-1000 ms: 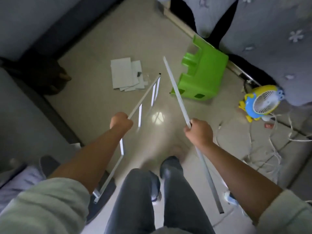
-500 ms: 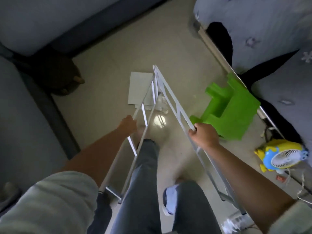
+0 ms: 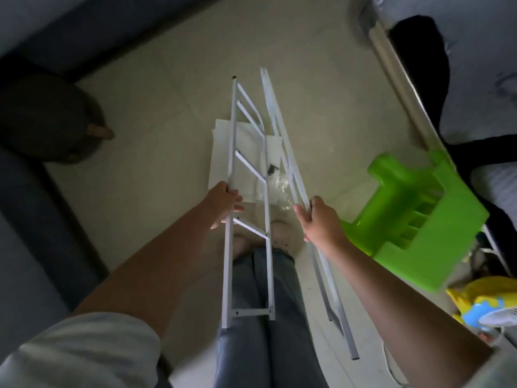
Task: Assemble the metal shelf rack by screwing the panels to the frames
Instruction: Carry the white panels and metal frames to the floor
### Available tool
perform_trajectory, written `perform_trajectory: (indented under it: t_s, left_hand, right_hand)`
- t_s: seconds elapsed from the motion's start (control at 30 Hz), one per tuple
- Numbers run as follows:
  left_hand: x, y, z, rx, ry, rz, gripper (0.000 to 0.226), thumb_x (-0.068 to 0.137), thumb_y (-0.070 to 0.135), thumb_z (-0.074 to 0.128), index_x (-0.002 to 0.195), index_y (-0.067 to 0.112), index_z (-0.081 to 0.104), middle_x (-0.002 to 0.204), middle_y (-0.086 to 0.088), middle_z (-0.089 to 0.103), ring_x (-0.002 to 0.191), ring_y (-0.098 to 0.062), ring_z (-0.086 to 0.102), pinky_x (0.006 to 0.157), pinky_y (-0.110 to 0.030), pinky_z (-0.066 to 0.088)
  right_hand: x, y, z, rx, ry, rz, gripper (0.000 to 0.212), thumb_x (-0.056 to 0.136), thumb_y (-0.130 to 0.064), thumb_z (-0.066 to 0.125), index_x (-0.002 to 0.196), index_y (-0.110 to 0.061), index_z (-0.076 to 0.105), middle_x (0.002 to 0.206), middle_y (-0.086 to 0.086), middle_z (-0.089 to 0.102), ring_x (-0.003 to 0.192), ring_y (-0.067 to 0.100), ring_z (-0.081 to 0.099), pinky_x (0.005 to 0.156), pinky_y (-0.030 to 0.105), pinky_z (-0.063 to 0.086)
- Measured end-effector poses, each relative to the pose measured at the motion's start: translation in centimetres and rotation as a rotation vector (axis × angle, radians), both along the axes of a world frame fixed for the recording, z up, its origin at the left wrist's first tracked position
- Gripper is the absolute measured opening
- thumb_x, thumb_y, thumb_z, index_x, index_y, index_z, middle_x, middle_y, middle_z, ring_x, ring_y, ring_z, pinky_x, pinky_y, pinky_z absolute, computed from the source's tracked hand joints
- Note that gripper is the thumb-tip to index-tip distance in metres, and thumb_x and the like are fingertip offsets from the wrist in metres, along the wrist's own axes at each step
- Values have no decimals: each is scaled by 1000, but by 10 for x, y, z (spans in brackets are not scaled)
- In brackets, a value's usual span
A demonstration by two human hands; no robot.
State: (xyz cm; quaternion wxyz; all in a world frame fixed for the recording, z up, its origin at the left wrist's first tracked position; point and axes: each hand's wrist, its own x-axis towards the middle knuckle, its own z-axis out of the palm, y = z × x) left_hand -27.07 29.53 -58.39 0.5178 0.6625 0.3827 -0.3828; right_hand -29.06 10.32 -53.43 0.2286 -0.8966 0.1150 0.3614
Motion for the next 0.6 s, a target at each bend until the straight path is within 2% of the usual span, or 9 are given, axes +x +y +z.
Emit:
perform_trajectory:
  t_s: [0.07, 0.13, 0.23, 0.3, 0.37, 0.47, 0.53, 0.6]
  left_hand:
    - [10, 0, -29, -19, 20, 40, 23, 101, 14, 33, 79, 17, 37, 99, -3, 57, 65, -14, 60, 55, -24, 34]
    - [15, 0, -61, -46, 31, 104, 22, 102, 13, 33, 80, 17, 38, 108, -7, 57, 59, -11, 63, 61, -28, 37]
    - [17, -2, -106, -52, 32, 172, 18, 102, 12, 31, 88, 13, 42, 116, -11, 57, 46, 0, 62, 55, -23, 38]
    - [18, -6, -136, -34, 2, 208, 20, 102, 12, 30, 111, 2, 45, 121, -13, 57, 55, -3, 64, 51, -21, 38]
    - [22, -7, -163, -38, -30, 260, 32, 102, 13, 31, 128, -4, 38, 125, -14, 56, 71, -12, 62, 57, -27, 41]
    - [29, -3, -202, 13, -56, 293, 31, 102, 14, 33, 128, -2, 40, 112, -11, 60, 75, -17, 61, 60, -32, 48]
    - [35, 3, -231, 81, -59, 282, 25, 101, 13, 37, 120, 0, 45, 89, -6, 60, 67, -15, 59, 63, -35, 50]
    - [39, 9, -259, 159, -40, 264, 14, 99, 10, 40, 108, 4, 49, 74, -5, 54, 61, -15, 56, 66, -35, 52]
  right_hand:
    - [12, 4, -28, 31, -64, -22, 25, 98, -28, 40, 85, -7, 33, 75, 21, 59, 78, 39, 63, 57, 31, 34]
    - [21, 9, -56, 76, -104, -2, 19, 99, -20, 36, 86, -6, 33, 80, 28, 59, 80, 40, 60, 58, 28, 25]
    - [29, 17, -103, 85, -122, 84, 21, 99, -16, 30, 89, -2, 42, 82, 30, 61, 80, 41, 60, 61, 35, 32]
    - [34, 22, -138, 70, -153, 128, 42, 93, -25, 21, 97, 6, 50, 81, 30, 63, 77, 41, 61, 60, 35, 34]
    - [38, 25, -173, 48, -150, 174, 46, 93, -27, 19, 105, 5, 49, 82, 26, 64, 77, 39, 62, 59, 32, 33]
    - [42, 36, -217, 85, -74, 236, 30, 100, -20, 27, 116, -2, 45, 86, 18, 64, 81, 35, 63, 63, 30, 36]
    - [43, 46, -245, 135, -73, 315, 30, 100, -18, 29, 123, -5, 42, 83, 10, 62, 80, 30, 63, 71, 29, 41]
    - [43, 55, -274, 128, -64, 439, 38, 99, -17, 30, 135, -7, 32, 94, 6, 61, 87, 24, 62, 83, 30, 43]
